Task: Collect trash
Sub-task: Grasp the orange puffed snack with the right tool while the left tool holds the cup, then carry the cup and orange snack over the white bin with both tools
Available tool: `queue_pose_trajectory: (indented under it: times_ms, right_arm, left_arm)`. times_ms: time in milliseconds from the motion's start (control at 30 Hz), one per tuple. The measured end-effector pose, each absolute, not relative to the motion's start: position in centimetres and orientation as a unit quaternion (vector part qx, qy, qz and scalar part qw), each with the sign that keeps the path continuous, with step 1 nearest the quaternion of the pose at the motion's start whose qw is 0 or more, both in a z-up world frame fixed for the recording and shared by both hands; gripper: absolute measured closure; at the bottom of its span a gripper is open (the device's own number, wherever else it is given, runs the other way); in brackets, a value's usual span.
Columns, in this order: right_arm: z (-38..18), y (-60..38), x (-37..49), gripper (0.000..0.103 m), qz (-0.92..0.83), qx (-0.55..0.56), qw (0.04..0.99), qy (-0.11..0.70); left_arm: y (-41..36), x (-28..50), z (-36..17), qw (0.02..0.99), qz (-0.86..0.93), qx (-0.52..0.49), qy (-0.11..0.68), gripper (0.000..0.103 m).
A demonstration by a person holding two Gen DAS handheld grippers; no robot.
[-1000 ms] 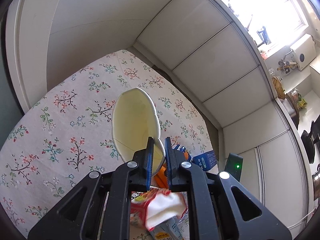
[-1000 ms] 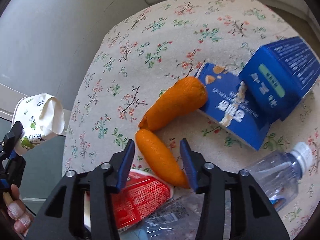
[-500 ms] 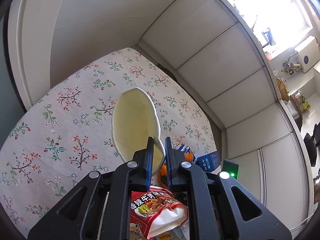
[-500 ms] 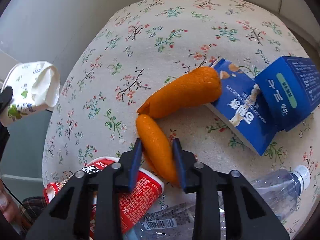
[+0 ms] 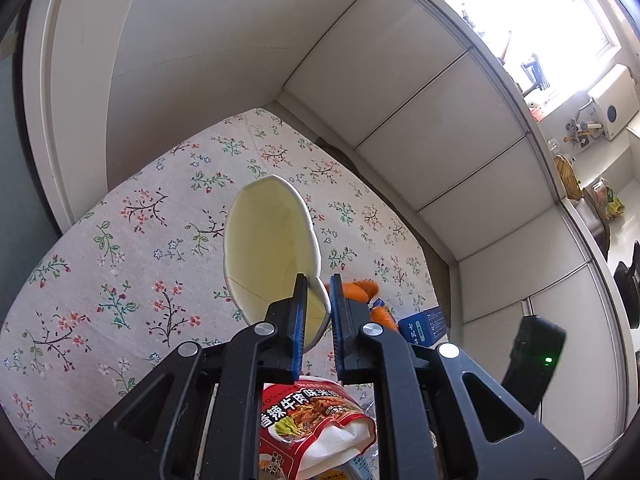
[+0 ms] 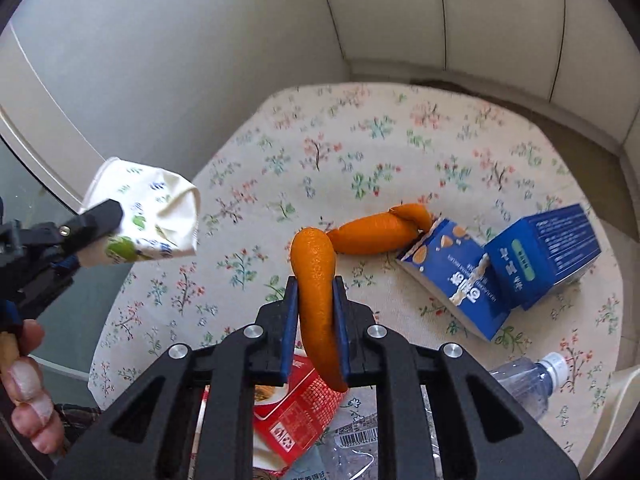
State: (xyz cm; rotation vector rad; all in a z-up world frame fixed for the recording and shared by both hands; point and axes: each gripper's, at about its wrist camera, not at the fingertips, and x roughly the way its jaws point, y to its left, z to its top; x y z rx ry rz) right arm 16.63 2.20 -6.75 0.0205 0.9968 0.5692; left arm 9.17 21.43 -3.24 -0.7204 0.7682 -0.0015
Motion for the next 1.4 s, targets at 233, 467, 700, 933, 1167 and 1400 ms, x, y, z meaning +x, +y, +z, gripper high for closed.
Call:
queue_pose_trajectory:
  times_ms: [233, 467, 700, 933, 1167, 1400]
  right_arm:
    - [-4.2, 0.9, 14.3, 0.086, 0.259, 0.014, 0.876, 0.407]
    - [-2.5, -1.4, 12.2, 0.086, 0.245, 0.023, 0.902, 0.354]
    - [-0.6, -5.5, 11.3, 0.086, 0.228, 0.052, 0.919, 0.317]
    - [1.2, -10.4, 10.2, 0.086, 0.201, 0.064, 0.934, 0.287]
    - [2.7, -16.1, 8.8, 0.086, 0.163, 0.067, 0.951, 0.256]
    - [2.8, -21.9, 8.3, 0.086, 0.121, 0.096, 0.957, 0.244]
  left_arm:
    - [20.0, 8.0, -1.8, 0.887, 0.004, -0.312, 0.341, 0.092]
    - [17.8, 6.6, 0.3, 0.91, 0.009, -0.275, 0.311, 0.092]
    - [14.2, 5.6, 2.7, 0.931, 0.0, -0.233, 0.283, 0.092]
    - [9.5, 5.4, 3.8, 0.938, -0.025, -0.203, 0.279, 0.092]
    - [4.0, 5.6, 5.1, 0.943, -0.06, -0.171, 0.278, 0.092]
    - [-1.4, 6.2, 5.7, 0.945, -0.094, -0.14, 0.282, 0.092]
